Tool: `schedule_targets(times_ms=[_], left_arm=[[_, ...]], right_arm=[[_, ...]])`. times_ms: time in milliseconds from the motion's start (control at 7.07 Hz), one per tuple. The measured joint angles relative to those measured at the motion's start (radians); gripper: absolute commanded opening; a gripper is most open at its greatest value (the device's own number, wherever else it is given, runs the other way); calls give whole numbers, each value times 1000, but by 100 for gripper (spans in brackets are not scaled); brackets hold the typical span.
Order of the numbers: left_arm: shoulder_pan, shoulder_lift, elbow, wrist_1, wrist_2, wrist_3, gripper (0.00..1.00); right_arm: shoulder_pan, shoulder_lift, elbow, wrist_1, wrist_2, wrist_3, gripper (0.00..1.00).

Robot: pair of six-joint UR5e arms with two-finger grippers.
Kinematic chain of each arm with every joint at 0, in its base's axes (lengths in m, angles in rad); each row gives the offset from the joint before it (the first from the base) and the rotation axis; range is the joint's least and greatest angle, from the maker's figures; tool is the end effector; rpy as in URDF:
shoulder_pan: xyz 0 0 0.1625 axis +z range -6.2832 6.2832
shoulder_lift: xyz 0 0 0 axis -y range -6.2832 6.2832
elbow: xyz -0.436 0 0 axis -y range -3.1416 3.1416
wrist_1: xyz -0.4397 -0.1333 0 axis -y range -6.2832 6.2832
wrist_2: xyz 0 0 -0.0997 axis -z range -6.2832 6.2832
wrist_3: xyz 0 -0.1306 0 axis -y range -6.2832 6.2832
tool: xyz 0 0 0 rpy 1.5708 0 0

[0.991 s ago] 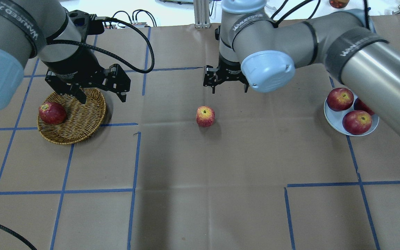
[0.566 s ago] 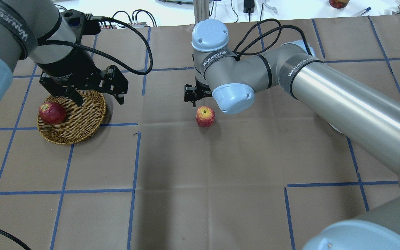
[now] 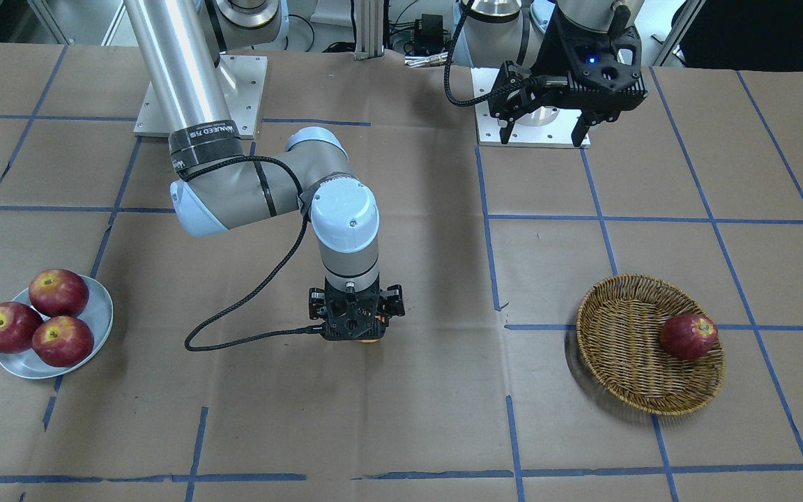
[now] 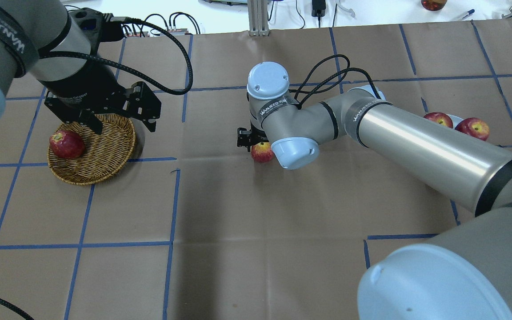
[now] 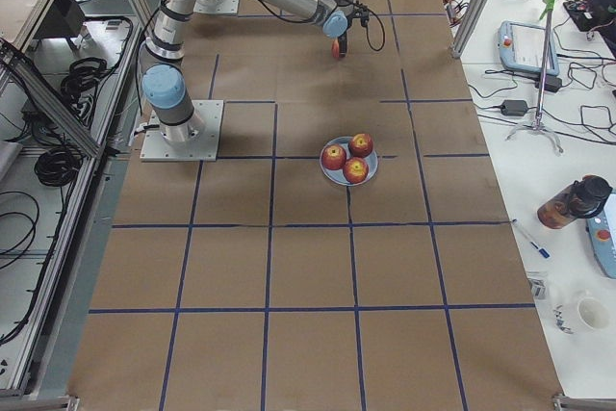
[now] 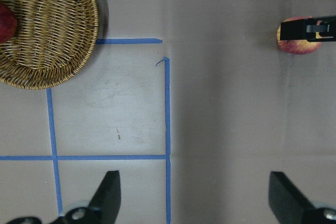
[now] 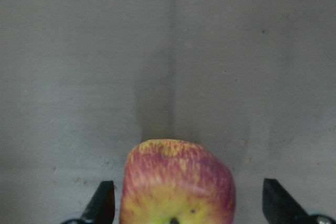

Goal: Transfer apple from basket to plate
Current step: 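Lower the right gripper and close it on the apple, then carry the apple with the right gripper onto the light blue plate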

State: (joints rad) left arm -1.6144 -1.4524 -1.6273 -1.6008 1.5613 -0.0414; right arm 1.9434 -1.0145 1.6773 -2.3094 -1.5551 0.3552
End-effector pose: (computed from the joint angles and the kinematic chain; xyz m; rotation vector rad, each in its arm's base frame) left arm -0.1558 -0.4848 0.4953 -0.0037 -3.1304 0.0492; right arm 0.3758 -0.5898 0.1395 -0.0279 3.0982 -0.1011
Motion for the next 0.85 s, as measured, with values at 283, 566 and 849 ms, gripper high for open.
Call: schedule_targets(times_ms=[283, 566, 849], left_arm=[[1, 1, 0, 3, 0, 0, 99], [1, 1, 1, 5, 0, 0, 99], [1, 2, 2, 5, -2, 0, 99]], right_arm=[[0, 4, 1, -5, 0, 0, 50], [-2, -7, -7, -1, 0, -2, 50], [-28, -63, -44, 69, 3, -8, 50]])
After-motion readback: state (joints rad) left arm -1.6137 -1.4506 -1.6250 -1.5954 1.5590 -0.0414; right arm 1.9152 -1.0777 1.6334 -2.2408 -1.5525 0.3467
